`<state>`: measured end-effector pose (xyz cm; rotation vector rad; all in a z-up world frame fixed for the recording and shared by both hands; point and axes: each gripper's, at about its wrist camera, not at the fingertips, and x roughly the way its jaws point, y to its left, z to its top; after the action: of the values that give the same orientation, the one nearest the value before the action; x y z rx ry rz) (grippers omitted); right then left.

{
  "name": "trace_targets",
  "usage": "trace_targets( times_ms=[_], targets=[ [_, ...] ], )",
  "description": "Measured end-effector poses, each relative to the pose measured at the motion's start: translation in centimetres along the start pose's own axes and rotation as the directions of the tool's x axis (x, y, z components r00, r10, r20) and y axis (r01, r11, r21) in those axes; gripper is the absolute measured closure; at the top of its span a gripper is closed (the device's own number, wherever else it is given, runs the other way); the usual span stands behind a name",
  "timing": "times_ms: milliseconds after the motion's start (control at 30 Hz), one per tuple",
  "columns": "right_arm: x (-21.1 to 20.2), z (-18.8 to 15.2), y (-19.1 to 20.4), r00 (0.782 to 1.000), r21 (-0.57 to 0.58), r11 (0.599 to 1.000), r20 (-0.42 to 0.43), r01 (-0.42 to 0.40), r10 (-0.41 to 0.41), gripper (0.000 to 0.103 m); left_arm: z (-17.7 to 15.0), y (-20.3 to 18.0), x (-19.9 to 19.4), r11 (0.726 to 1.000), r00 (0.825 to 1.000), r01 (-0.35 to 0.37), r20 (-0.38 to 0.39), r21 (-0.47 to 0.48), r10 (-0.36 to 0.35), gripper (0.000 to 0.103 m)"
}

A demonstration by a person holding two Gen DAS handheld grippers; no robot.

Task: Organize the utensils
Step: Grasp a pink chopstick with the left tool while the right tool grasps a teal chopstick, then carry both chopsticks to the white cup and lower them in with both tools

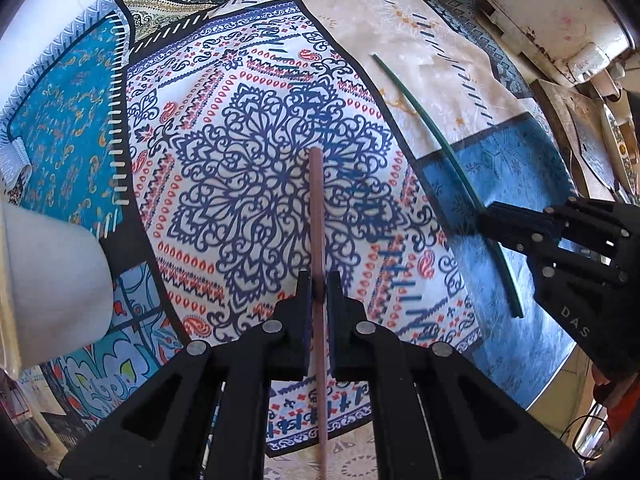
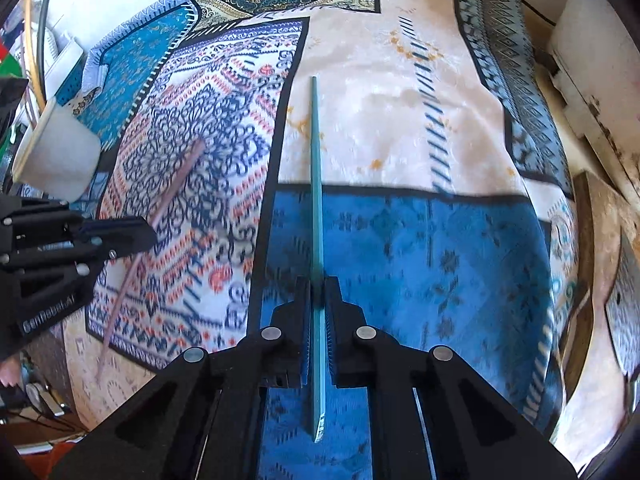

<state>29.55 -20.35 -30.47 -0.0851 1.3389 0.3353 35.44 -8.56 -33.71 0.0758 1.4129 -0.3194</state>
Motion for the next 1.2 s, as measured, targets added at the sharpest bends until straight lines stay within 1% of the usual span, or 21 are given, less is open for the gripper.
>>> trace_targets(
  times_ms=[67,233,267,300,367,433,500,600,733,767,833,933,1000,1100,1200],
  targets=[
    [0.3,1.1,0.0,1.000,-0.009,1.000,-0.004,-0.003,0.003,0.097,0.1,-0.1,0.0,1.000,1.000,-0.009,-0.002,0.015,0.009,0.095],
    [0.8,3.1,0.7,1.000,-0.044,0.999,-0.030,-0.001,-0.001,0.097,-0.2,-0.9,0.2,0.994,0.998,-0.065,0.020,0.089,0.063,0.095],
    [0.9,3.3,0.7,0.999,-0.042,0.999,-0.034,-0.003,0.001,0.097,-0.3,-0.8,0.2,0.993,0.997,-0.070,0.022,0.100,0.069,0.099],
    [0.9,3.5,0.7,0.999,-0.038,0.999,-0.040,-0.003,0.002,0.097,-0.1,-1.0,0.3,0.992,0.997,-0.069,0.022,0.103,0.068,0.099],
    [0.9,3.8,0.7,0.999,-0.023,1.000,-0.049,-0.015,0.014,0.097,0.5,-1.3,0.7,0.995,0.999,-0.049,0.018,0.089,0.047,0.099],
    [1.4,5.0,1.3,0.998,-0.001,0.999,-0.059,-0.037,0.037,0.097,0.7,-1.1,0.6,0.998,0.999,-0.033,0.016,0.057,0.032,0.099],
    [1.4,4.9,1.4,0.997,0.011,0.999,-0.059,-0.044,0.045,0.097,0.4,0.0,0.3,1.000,1.000,-0.015,0.015,0.023,0.015,0.099],
    [0.7,4.6,1.5,0.997,0.029,0.997,-0.044,-0.065,0.066,0.097,0.1,0.5,-0.5,1.000,0.999,-0.008,0.051,-0.002,0.008,0.099],
    [-1.1,4.4,2.6,0.998,0.013,0.998,-0.005,-0.061,0.061,0.097,-0.5,1.0,-2.7,1.000,0.994,0.010,0.107,-0.026,-0.007,0.099],
    [-1.5,4.6,2.8,0.998,0.007,0.998,0.007,-0.057,0.057,0.097,-0.8,1.8,-3.5,1.000,0.993,0.011,0.122,-0.027,-0.007,0.099],
    [-2.3,4.5,3.1,0.997,0.004,0.998,0.030,-0.067,0.066,0.097,-1.9,2.5,-5.2,1.000,0.987,0.002,0.162,-0.029,0.003,0.099],
    [-4.1,4.4,4.0,0.995,-0.020,0.999,0.084,-0.049,0.051,0.097,-2.6,3.1,-7.4,0.999,0.976,0.000,0.217,-0.042,0.009,0.099],
    [-5.0,4.4,4.7,0.991,-0.032,0.998,0.117,-0.056,0.060,0.097,-2.8,3.1,-8.6,0.999,0.968,-0.002,0.251,-0.055,0.015,0.099],
    [-6.9,4.6,5.8,0.983,-0.061,0.997,0.173,-0.050,0.060,0.097,-3.5,4.4,-10.6,0.997,0.951,0.002,0.307,-0.082,0.023,0.099],
    [-8.7,5.3,7.2,0.969,-0.094,0.994,0.235,-0.056,0.077,0.097,-4.1,5.3,-12.7,0.993,0.931,-0.001,0.362,-0.116,0.043,0.099]
  ],
)
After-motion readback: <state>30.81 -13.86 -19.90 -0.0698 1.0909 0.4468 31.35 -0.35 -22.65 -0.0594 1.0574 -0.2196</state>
